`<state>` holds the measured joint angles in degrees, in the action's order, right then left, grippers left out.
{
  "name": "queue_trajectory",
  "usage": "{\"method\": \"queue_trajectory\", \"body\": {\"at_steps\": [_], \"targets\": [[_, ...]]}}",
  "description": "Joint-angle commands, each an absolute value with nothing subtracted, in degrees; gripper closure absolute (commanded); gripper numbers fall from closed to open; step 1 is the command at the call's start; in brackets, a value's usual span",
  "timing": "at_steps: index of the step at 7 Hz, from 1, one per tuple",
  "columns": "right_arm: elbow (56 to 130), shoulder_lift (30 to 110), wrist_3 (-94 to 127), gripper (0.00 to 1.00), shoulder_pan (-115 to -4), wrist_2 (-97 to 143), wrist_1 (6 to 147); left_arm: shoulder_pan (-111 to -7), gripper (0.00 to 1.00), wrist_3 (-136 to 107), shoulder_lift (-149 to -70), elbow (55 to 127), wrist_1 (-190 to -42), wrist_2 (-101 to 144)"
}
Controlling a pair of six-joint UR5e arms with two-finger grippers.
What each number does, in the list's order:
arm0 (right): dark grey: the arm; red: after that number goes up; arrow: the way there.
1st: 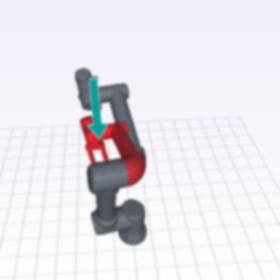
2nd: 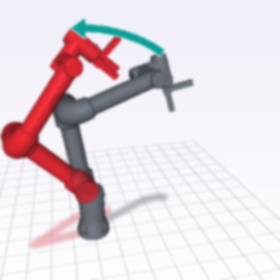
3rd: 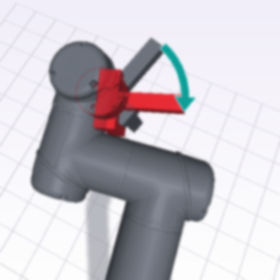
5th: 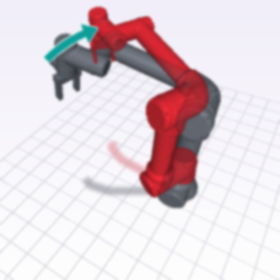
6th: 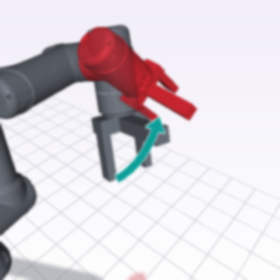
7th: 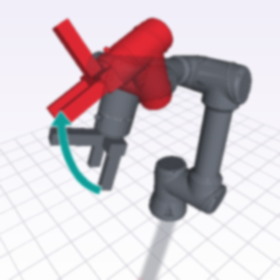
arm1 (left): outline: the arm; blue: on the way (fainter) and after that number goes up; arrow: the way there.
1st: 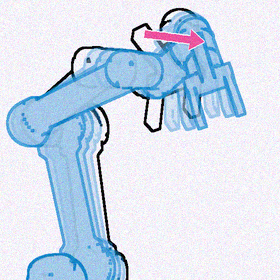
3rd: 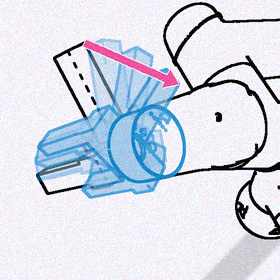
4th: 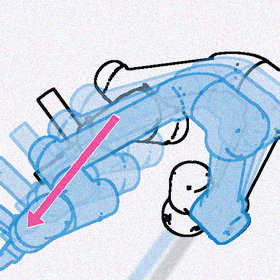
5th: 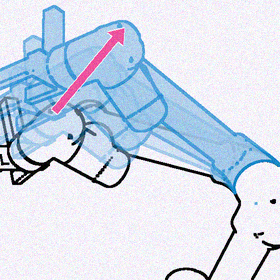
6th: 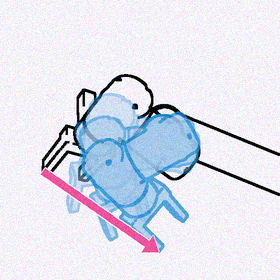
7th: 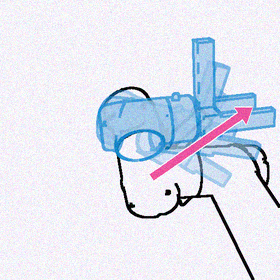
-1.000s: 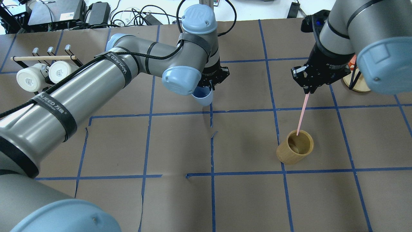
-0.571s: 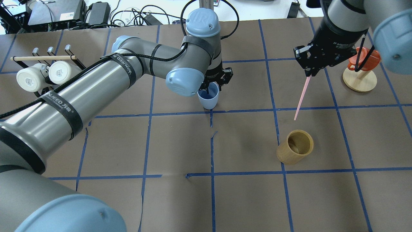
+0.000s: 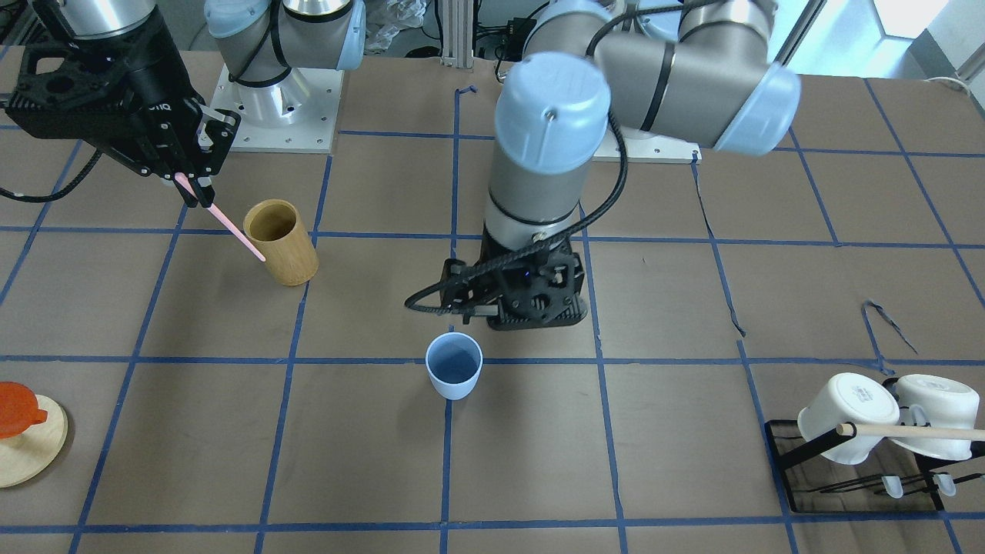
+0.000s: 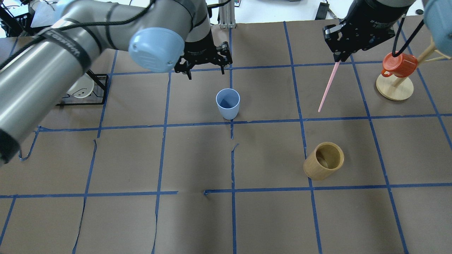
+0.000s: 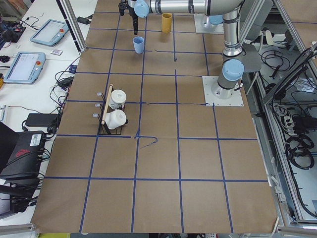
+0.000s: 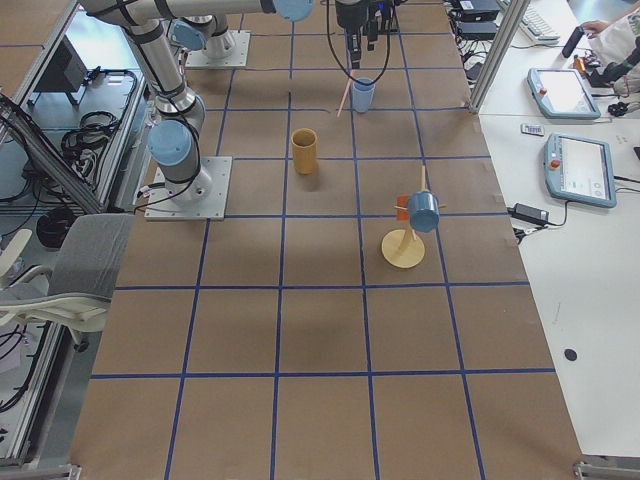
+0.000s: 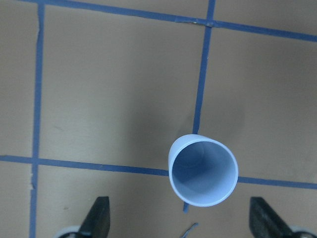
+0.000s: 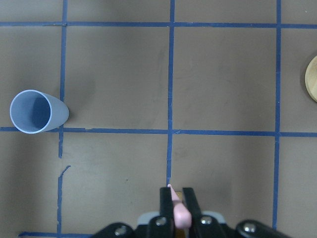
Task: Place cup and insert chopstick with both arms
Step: 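Raise the left gripper away while the right carries the chopstick over the cup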
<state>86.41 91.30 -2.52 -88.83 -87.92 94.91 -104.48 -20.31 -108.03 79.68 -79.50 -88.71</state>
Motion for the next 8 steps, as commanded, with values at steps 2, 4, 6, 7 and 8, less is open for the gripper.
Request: {"method": "queue_trajectory", "body": {"at_steps": [2, 4, 6, 7, 8], "targets": [[85.4, 86.5, 3.9, 1.0, -96.2, -86.7, 109.6, -95.0, 0.0, -3.0, -93.2, 84.4, -97.6, -89.1], [83.6, 81.3, 9.8, 1.0, -101.4, -86.3, 113.5, -93.3, 0.0, -1.4, -87.9, 89.8, -96.9, -90.2], [81.0, 75.9, 13.2, 1.0, -107.4, -88.0, 118.1, -91.4, 0.0, -1.0, -87.3, 90.0, -96.1, -91.9], [80.9, 75.1, 15.7, 1.0, -109.1, -89.1, 117.7, -91.3, 0.0, -1.0, -87.4, 89.7, -96.0, -91.8], [81.5, 74.9, 16.2, 1.0, -109.9, -89.1, 117.5, -91.3, 0.0, -1.0, -87.4, 89.6, -95.9, -91.7]]}}
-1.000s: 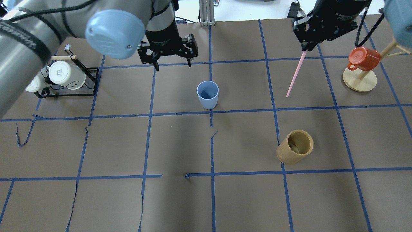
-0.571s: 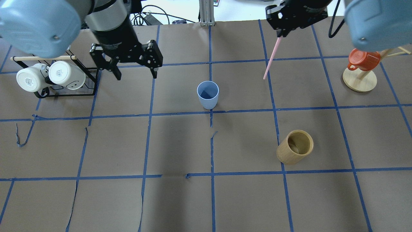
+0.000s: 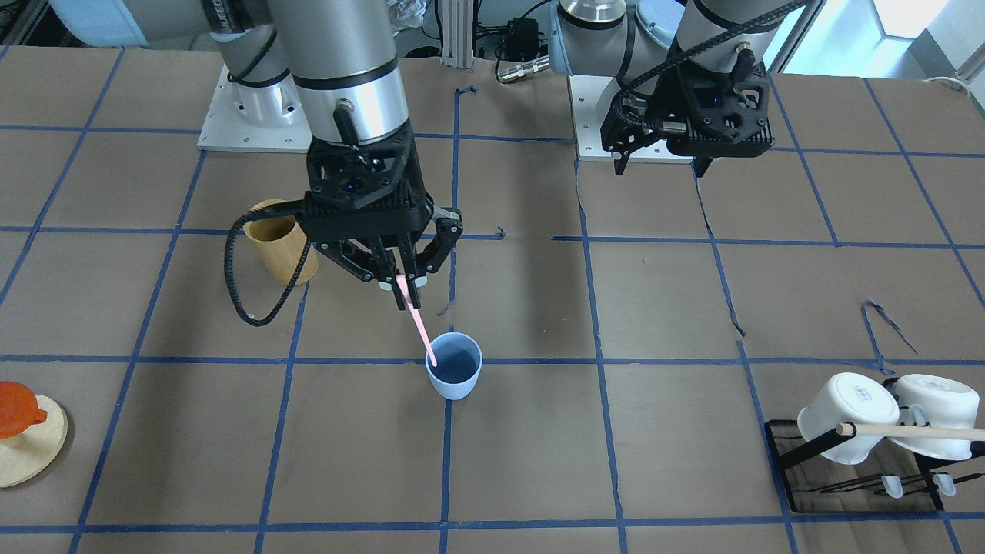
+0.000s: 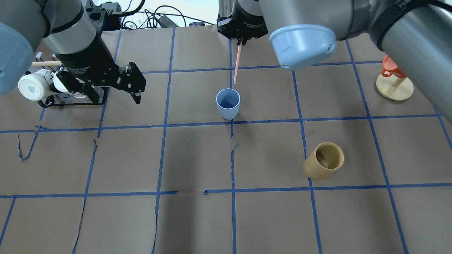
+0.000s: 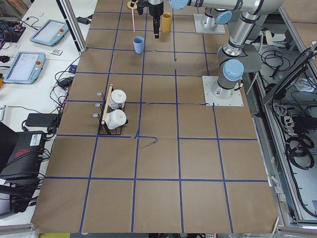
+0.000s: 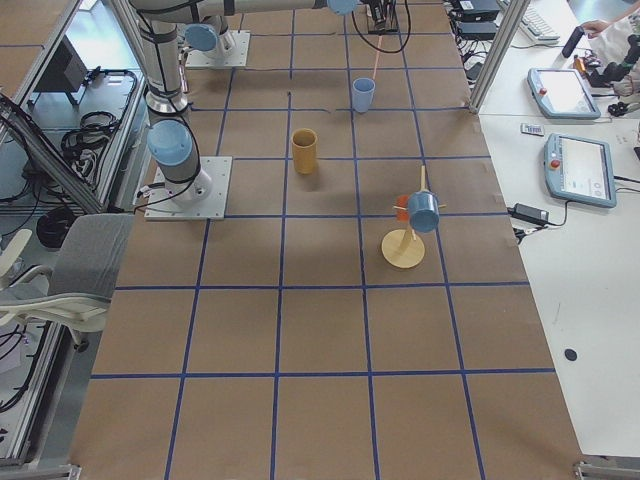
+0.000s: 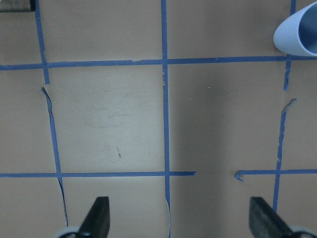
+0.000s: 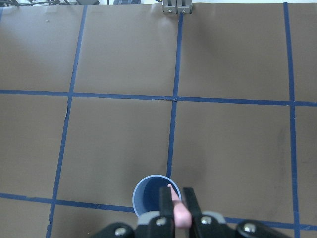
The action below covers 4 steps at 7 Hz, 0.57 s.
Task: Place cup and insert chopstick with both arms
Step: 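Raise the left gripper away while the right carries the chopstick over the cup, then lower the pink chopstick into the light blue cup with the right gripper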
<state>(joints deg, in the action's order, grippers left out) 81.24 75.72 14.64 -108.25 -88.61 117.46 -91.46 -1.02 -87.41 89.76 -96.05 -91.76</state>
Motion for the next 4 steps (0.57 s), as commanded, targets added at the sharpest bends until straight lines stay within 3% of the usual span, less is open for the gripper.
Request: {"method": "queue_trajectory", "body": {"at_steps": [1, 4], "targets": [[81.6, 74.1, 16.3, 1.0, -110.0, -89.2, 117.6, -91.3, 0.0, -1.1, -87.3, 89.5, -95.9, -91.8], [84.0, 73.2, 16.2, 1.0, -110.0, -89.1, 117.9, -91.2, 0.0, -1.1, -87.4, 90.3, -92.0, -91.8]]}}
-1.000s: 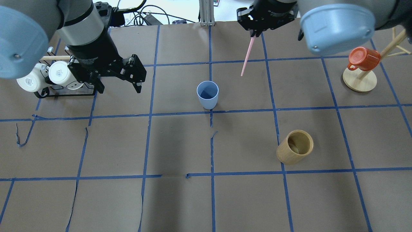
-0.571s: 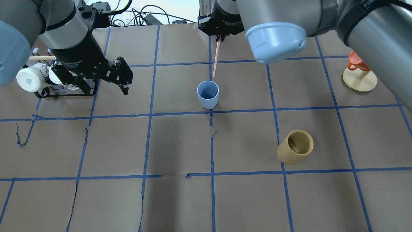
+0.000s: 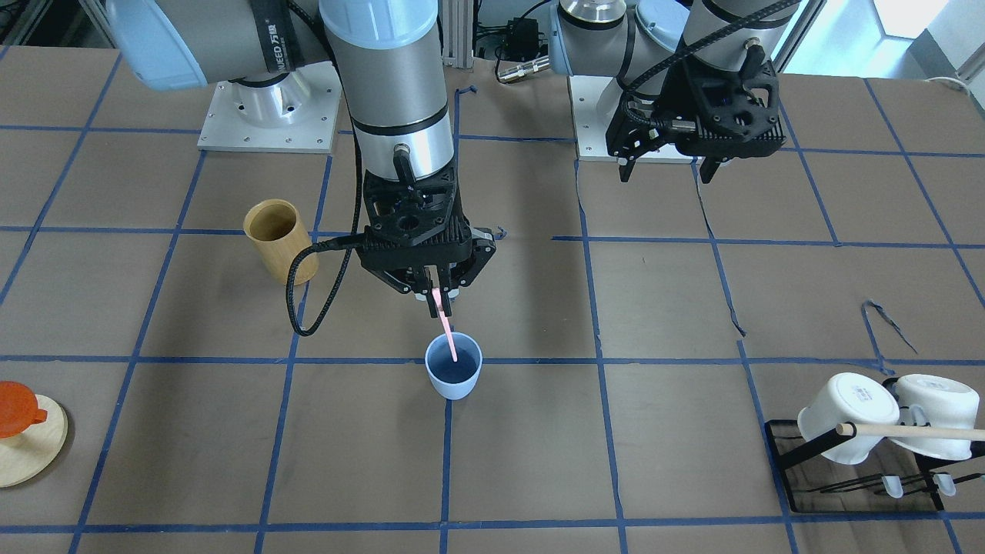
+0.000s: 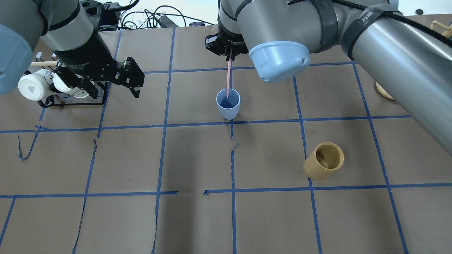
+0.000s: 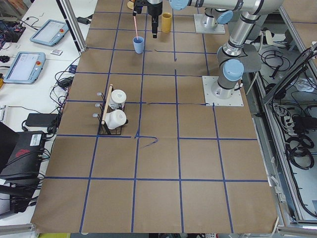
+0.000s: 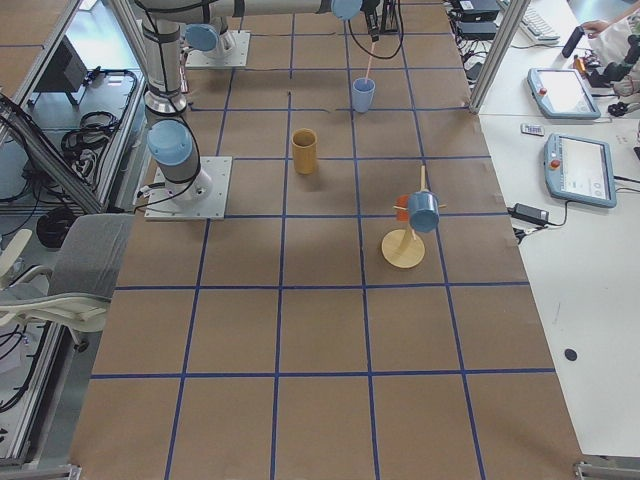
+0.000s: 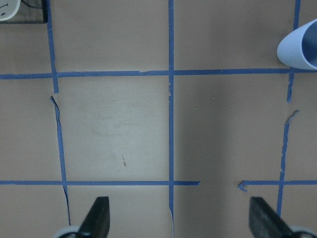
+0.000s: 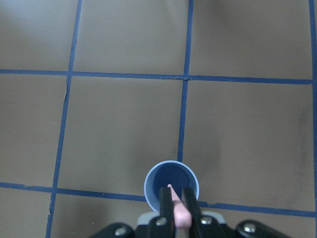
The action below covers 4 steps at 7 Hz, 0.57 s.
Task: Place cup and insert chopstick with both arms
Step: 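Lower the pink chopstick into the light blue cup with the right gripper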
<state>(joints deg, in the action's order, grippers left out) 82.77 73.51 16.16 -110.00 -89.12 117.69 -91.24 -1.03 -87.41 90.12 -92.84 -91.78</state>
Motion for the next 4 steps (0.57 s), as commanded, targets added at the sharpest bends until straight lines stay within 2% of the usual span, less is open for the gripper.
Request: {"method": "queue_trajectory", "body": {"at_steps": [1, 4], "targets": [[85.2, 73.1, 16.0, 1.0, -110.0, -89.4, 118.1, -91.2, 0.0, -1.1, -87.3, 90.3, -92.0, -91.8], [86.4, 71.6, 16.2, 1.0, -110.0, -89.5, 119.3, -91.1, 0.0, -1.2, -87.4, 90.1, -91.9, -91.1]]}}
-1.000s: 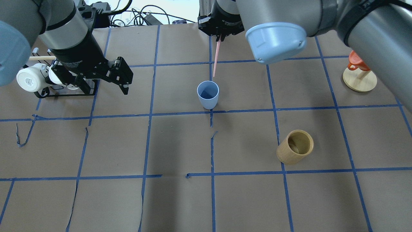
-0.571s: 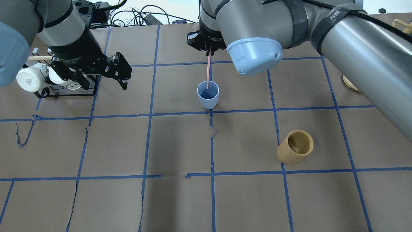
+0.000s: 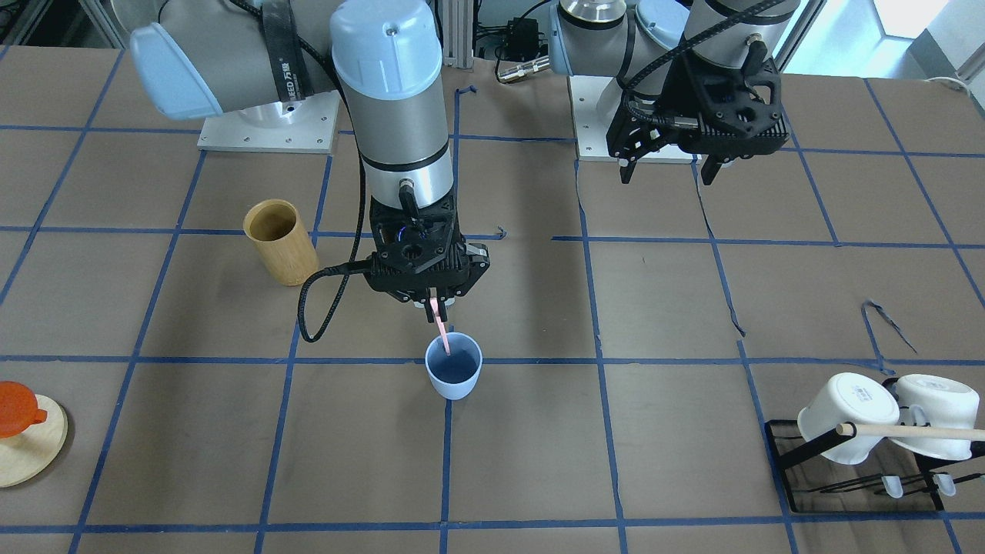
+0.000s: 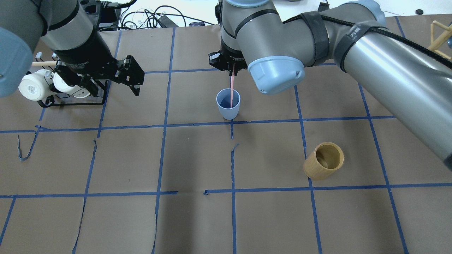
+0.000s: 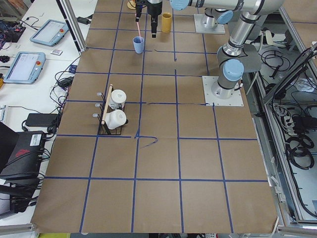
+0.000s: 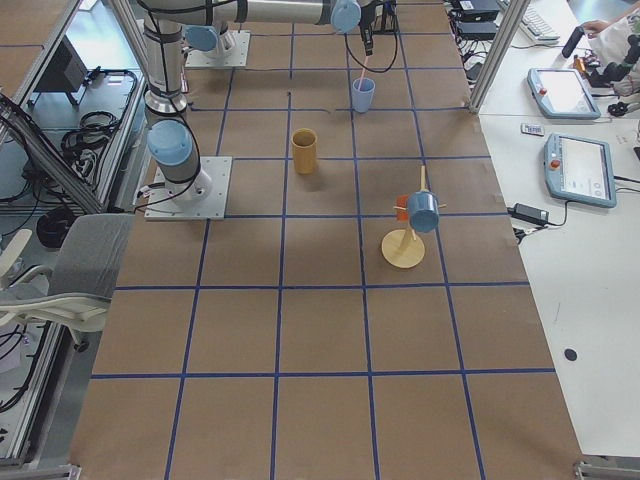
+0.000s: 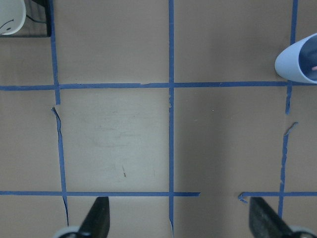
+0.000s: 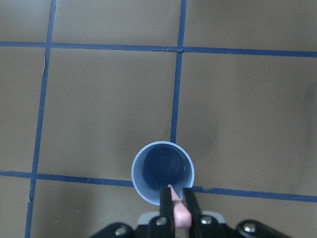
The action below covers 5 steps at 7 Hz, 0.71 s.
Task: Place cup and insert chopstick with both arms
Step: 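Lower the pink chopstick into the light blue cup with the right gripper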
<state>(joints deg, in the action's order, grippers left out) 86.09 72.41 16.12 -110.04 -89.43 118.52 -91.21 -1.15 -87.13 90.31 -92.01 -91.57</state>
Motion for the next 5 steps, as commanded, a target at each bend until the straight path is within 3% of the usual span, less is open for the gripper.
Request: {"method": "queue_trajectory", "body": {"at_steps": [1, 2, 5], "targets": [[86.4, 71.5, 16.3, 1.0, -110.0, -89.5, 119.4, -90.4, 0.0, -1.2, -88.1, 89.2, -91.8, -90.8], [86.5, 71.3, 16.0, 0.72, -110.1, -89.6, 119.4, -90.4, 0.0, -1.0, -88.6, 88.2, -91.8, -90.9], [86.1, 71.7, 16.3, 0.5, -110.0, -89.6, 119.4, -90.4, 0.0, -0.7, -89.1, 87.9, -91.8, -90.9]]}}
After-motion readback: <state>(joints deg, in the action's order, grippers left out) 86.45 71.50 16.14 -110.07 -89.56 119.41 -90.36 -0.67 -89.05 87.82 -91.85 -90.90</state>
